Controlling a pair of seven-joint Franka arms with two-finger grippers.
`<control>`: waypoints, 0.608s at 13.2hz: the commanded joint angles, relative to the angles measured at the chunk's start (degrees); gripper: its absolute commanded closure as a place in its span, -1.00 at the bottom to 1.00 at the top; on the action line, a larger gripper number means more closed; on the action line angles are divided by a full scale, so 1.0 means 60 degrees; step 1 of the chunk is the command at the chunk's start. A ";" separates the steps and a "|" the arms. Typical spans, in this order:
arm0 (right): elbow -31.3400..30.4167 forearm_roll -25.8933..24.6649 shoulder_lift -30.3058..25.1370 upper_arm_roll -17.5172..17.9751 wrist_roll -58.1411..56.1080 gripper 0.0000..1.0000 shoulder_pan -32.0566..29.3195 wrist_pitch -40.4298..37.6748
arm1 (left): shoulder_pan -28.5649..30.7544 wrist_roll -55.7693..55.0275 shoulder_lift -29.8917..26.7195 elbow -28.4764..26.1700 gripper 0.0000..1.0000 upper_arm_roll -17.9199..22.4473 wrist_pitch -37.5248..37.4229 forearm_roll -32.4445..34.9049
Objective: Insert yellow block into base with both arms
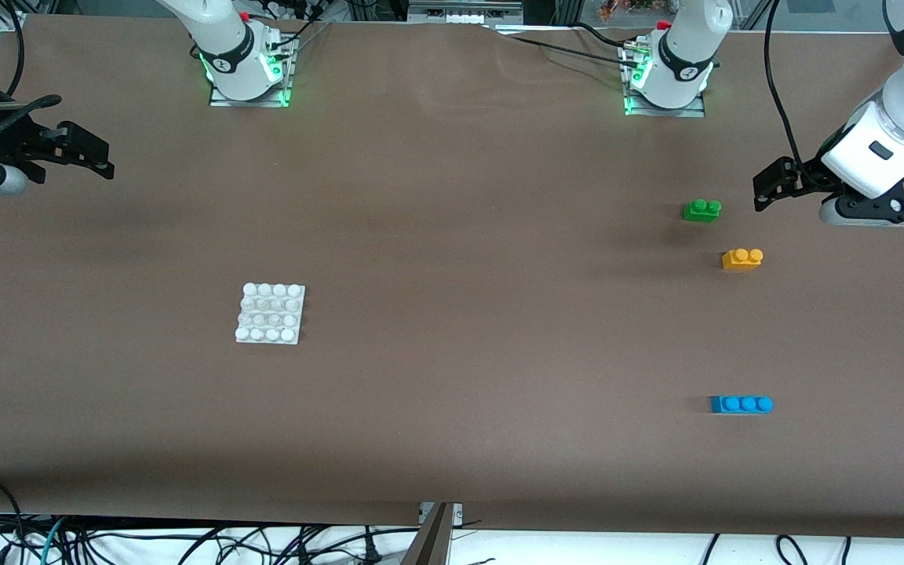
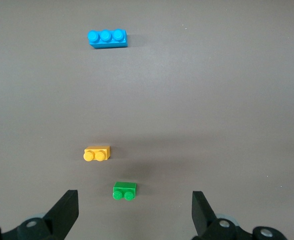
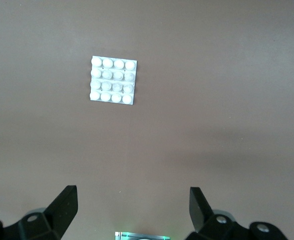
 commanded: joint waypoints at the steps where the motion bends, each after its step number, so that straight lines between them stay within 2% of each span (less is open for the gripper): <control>1: 0.0252 -0.0039 0.0080 0.0028 -0.0144 -0.98 -0.0078 -0.0254 | -0.0013 -0.0056 -0.0032 0.0019 -1.00 0.0092 -0.0189 -0.0240; 8: 0.0251 -0.0039 0.0080 0.0013 -0.0144 -0.98 -0.0078 -0.0269 | 0.0090 0.0032 -0.0017 0.0019 -1.00 0.0092 -0.0190 -0.0255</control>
